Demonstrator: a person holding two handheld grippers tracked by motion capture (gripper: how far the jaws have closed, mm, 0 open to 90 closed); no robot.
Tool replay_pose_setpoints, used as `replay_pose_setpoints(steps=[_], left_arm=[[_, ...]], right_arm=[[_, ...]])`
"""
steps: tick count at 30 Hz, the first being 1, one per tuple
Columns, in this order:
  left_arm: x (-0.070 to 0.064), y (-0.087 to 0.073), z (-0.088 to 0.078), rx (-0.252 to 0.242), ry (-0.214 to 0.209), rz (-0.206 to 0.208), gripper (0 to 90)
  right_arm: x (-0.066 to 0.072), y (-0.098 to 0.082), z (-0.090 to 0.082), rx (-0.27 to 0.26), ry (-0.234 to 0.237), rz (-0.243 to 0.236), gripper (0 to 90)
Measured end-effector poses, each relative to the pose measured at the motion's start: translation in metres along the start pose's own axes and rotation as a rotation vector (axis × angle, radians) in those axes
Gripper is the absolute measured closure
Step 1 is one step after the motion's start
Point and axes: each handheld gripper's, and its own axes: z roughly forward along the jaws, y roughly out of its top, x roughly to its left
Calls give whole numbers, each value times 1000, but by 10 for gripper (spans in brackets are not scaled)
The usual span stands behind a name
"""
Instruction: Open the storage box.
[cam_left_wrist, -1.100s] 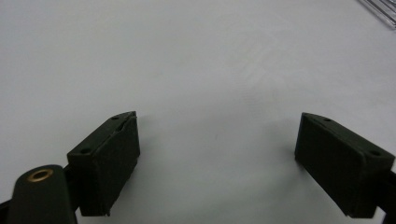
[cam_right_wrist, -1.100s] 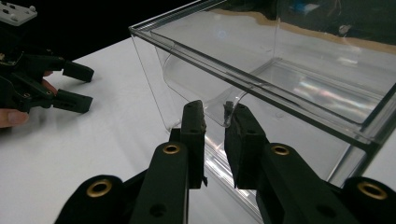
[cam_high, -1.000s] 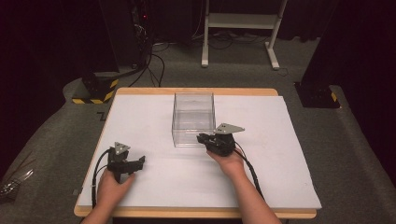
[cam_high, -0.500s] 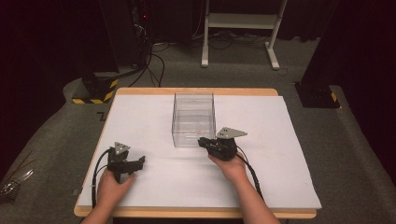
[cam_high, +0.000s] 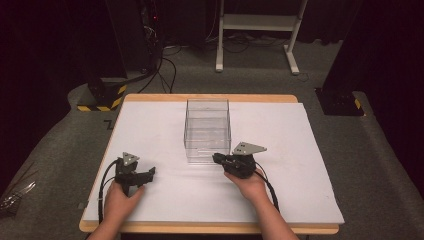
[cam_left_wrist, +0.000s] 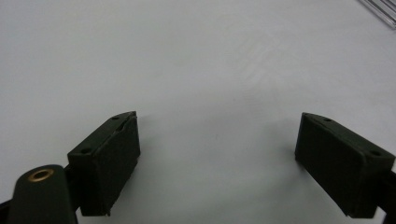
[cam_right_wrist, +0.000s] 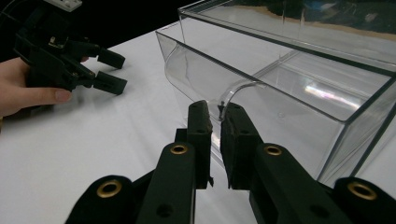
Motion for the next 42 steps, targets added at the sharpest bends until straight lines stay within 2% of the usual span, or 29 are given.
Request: replay_pose_setpoints(steps=[32, 42], left_arm=[[0, 0, 0, 2, 0, 1, 141], [0, 0, 0, 2, 0, 1, 141]], right_arm=[[40, -22, -34, 20, 57, -38, 841], [44, -31, -43, 33, 65, -39, 840]])
